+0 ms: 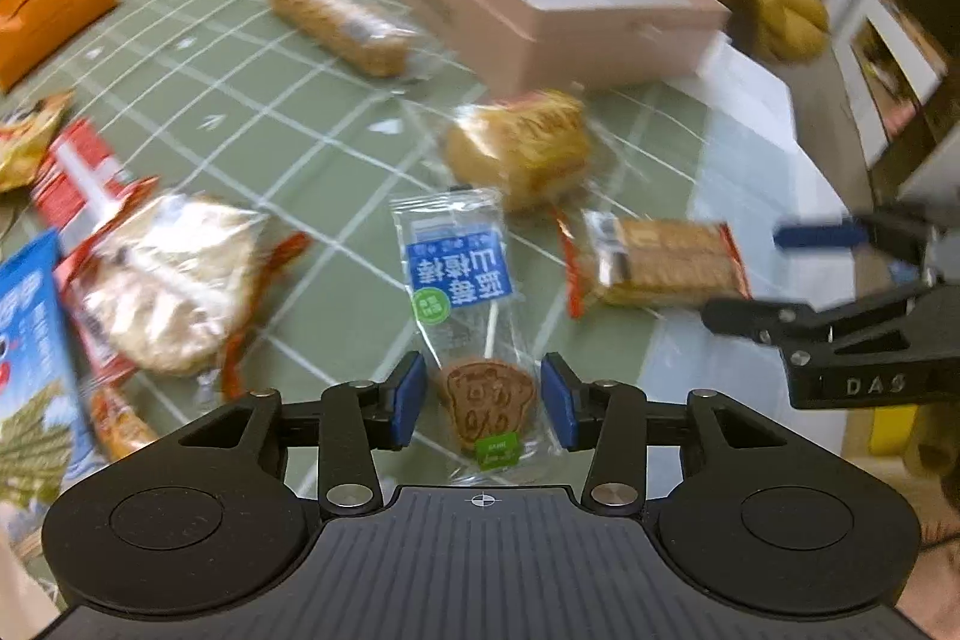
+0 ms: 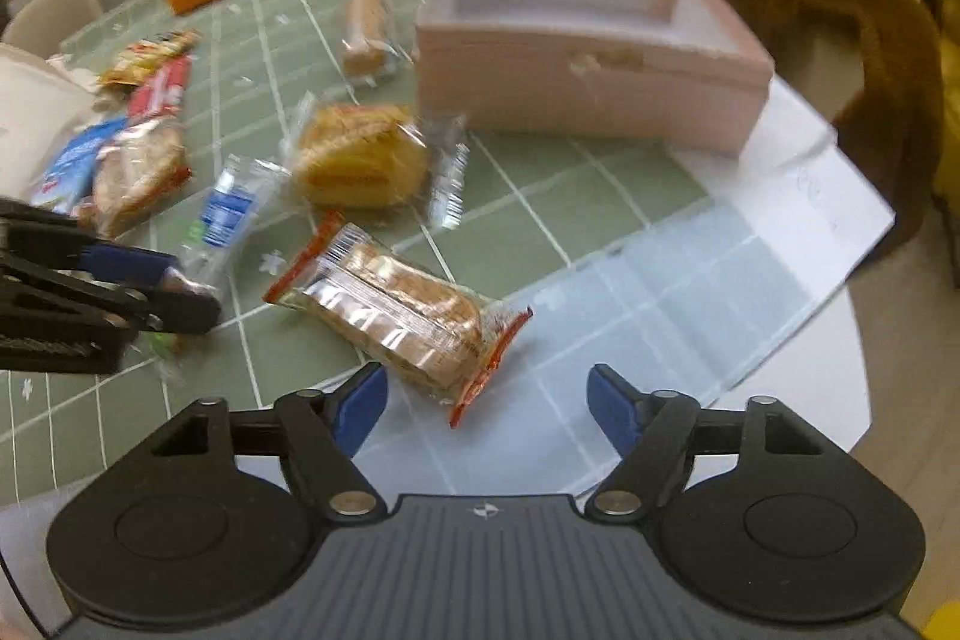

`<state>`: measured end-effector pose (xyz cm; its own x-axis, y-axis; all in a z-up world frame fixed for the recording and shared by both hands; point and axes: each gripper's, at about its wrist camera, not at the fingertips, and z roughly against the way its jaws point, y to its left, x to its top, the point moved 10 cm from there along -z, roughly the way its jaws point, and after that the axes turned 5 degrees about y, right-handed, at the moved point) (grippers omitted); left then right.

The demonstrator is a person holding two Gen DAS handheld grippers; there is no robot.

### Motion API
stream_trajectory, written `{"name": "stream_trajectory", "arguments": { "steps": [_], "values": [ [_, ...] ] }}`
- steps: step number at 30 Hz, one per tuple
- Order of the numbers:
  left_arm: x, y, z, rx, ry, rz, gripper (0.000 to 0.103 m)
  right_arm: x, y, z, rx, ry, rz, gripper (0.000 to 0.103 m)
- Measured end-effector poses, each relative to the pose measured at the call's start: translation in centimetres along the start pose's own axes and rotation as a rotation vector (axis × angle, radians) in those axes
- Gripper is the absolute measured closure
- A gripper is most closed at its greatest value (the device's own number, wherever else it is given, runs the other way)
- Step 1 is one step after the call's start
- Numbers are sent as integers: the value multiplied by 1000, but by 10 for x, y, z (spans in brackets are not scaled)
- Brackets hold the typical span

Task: Organize snacks
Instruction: 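Lift the biscuit packet with the left tool while the right tool lifts the wafer bar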

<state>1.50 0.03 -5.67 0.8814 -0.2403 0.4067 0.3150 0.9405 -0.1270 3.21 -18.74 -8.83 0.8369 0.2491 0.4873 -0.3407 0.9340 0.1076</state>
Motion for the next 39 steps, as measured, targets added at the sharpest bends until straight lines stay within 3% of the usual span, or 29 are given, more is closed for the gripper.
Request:
{"name": "stream_trajectory", "arguments": {
  "steps": [2, 6, 9, 12, 14, 16, 20, 23, 26, 28, 30, 35, 39],
  "values": [
    [-5, -4, 1, 6, 7, -39, 54, 5, 6, 8, 21, -51, 44, 15],
    [-10, 5, 5, 49, 15, -29, 53, 22, 15, 2, 78, -73, 88, 15],
    [-12, 15, 7, 74, 11, -5, 58, 27, 18, -17, 123, -12, 67, 15],
    [-13, 15, 9, 39, 11, 2, 58, 22, 26, -24, 162, 49, 49, 13],
    [-13, 13, 8, 22, 13, 4, 58, 16, 41, -16, 292, 85, 52, 13],
    [-12, 13, 8, 35, 10, 3, 58, 15, 47, -11, 334, 87, 44, 13],
    [-9, 13, 6, 63, 15, 8, 57, 19, 44, -13, 228, 30, 89, 13],
    [-10, 15, 6, 84, 22, -1, 57, 16, 50, -16, 235, 41, 125, 18],
    [-8, 18, 6, 91, 20, 16, 57, 18, 58, -20, 206, 25, 168, 30],
    [-7, 18, 6, 101, 17, 16, 57, 20, 60, -20, 181, 15, 181, 51],
    [-5, 18, 5, 105, 14, 19, 57, 22, 58, -19, 169, 21, 181, 63],
    [-3, 15, 4, 104, -6, 6, 60, 12, 38, -14, 135, 43, 144, 66],
    [-14, -6, 9, 46, 1, -38, 61, -2, 15, -6, 116, 61, 91, 66]
  ]
}}
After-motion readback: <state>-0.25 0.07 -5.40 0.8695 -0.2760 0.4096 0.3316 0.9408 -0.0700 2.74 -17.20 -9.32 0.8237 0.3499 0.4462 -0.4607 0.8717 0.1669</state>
